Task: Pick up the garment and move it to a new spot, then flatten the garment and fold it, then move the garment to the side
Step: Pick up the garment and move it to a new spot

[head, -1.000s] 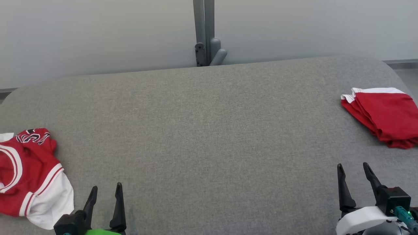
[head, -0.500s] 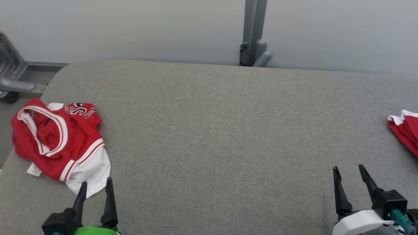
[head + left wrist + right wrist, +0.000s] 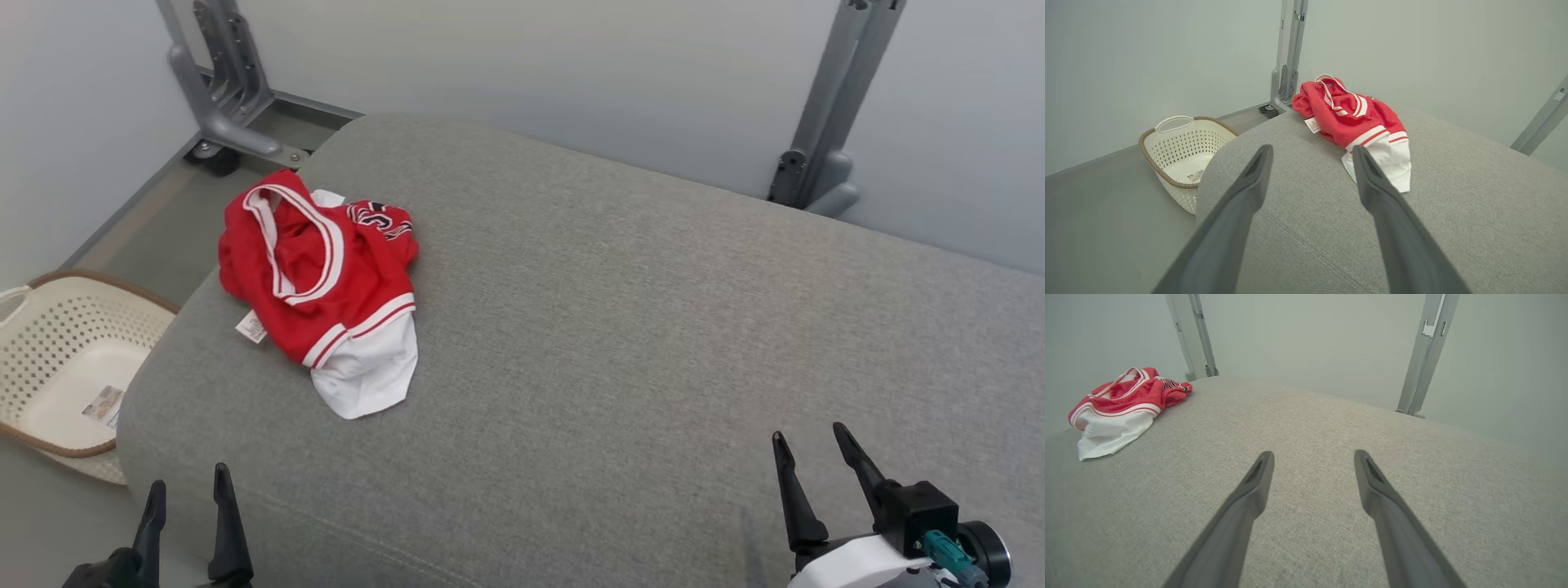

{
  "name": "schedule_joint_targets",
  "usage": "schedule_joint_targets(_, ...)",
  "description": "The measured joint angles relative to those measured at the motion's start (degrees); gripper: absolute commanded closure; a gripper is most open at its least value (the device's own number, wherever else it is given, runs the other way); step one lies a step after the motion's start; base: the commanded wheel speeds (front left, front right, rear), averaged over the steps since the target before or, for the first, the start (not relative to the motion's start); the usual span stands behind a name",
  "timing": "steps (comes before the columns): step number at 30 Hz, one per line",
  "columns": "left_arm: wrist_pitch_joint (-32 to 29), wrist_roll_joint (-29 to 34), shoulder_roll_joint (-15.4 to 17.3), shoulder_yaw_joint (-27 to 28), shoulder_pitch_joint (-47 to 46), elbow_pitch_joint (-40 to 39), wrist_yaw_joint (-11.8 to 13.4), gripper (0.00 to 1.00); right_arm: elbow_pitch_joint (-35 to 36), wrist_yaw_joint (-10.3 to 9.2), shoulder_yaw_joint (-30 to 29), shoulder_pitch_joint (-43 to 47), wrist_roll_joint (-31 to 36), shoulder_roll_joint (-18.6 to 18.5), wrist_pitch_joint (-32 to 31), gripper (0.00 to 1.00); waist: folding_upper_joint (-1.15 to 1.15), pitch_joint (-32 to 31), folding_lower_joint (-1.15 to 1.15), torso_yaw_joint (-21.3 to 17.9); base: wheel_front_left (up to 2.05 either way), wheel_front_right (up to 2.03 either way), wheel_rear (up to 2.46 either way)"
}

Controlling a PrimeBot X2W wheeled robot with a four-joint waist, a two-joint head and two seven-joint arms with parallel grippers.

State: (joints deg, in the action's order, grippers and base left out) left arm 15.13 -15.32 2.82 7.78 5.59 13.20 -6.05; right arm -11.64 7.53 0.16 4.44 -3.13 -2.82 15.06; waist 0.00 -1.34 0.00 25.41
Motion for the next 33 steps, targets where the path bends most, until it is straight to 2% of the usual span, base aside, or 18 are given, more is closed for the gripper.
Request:
schedule_joint_targets(6,0.0,-0.29,0.01,-0.01,0.23,-0.33,-0.02,0.0,-0.08,0.0,0.25,0.01,0.04,0.04,0.0,0.0,0.0,-0.2,0.0,3.14,0.0,0.0,0.0)
schedule_joint_targets(13,-0.01,-2.71,0.05,-2.59,-3.21,3.52,-0.34,0.0,1.57,-0.01,0.13,-0.93,0.85,-1.09,0.0,0.0,0.0,2.19,0.0,3.24,0.0,0.0,0.0)
schedule_joint_targets(18,-3.42,-6.43,0.04,-4.53,-12.89,11.04,-0.62,0.0,2.96,0.0,0.56,-4.35,1.29,-3.66,0.0,0.0,0.0,5.99,0.0,2.35,0.0,0.0,0.0)
schedule_joint_targets(21,-5.48,-10.69,0.02,-4.08,-19.68,15.53,-0.81,0.0,3.56,-0.01,0.71,-6.42,1.34,-4.93,0.0,0.0,0.0,8.95,0.0,1.31,0.0,0.0,0.0)
schedule_joint_targets(25,-8.15,-12.96,0.25,-3.6,-27.8,22.85,-0.82,0.0,4.34,-0.01,1.33,-8.5,1.35,-6.03,0.0,0.0,0.0,13.18,0.0,-0.45,0.0,0.0,0.0)
schedule_joint_targets(33,-8.0,-16.39,2.34,-0.75,-38.5,37.89,-0.71,0.0,4.85,-0.01,2.22,-12.06,1.32,-7.39,0.0,0.0,0.0,20.38,0.01,-4.9,0.0,0.0,0.0)
